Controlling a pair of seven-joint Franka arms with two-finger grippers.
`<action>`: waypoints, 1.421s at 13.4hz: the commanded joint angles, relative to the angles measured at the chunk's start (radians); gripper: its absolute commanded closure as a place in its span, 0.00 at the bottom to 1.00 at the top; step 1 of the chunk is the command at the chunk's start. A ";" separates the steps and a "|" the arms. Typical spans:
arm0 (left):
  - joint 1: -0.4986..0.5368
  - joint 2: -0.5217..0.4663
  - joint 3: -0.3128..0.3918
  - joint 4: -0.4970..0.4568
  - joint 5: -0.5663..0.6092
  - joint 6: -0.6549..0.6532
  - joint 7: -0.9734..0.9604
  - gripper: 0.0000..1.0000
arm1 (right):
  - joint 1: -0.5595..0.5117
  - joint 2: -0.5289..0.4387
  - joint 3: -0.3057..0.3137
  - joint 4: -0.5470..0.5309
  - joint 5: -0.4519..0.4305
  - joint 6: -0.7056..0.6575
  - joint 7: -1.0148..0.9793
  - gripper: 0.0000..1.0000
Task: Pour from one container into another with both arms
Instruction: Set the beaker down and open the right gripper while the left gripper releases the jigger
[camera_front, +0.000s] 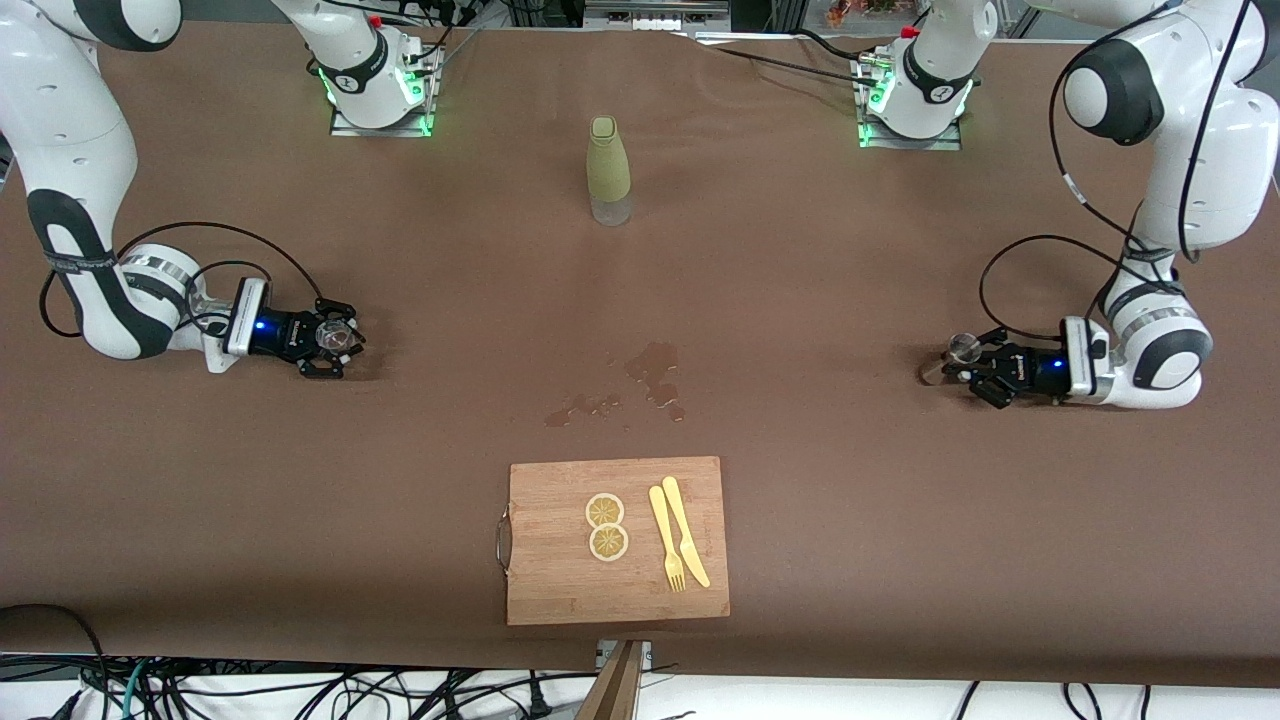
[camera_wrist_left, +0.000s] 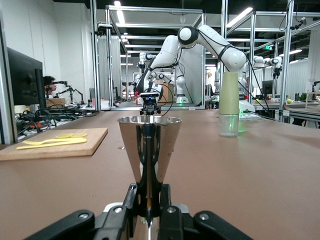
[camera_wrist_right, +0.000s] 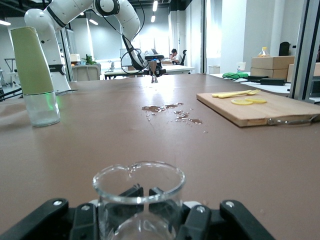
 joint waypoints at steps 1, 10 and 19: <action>0.009 -0.006 0.023 -0.011 0.026 -0.016 0.093 1.00 | -0.024 0.034 0.009 0.008 -0.010 -0.024 -0.059 1.00; 0.027 0.044 0.023 -0.023 0.065 -0.022 0.193 1.00 | -0.020 0.034 -0.080 0.037 -0.122 -0.027 0.039 0.00; 0.026 -0.002 0.052 0.113 0.140 0.112 -0.184 0.00 | -0.010 -0.050 -0.146 0.181 -0.285 -0.107 0.400 0.00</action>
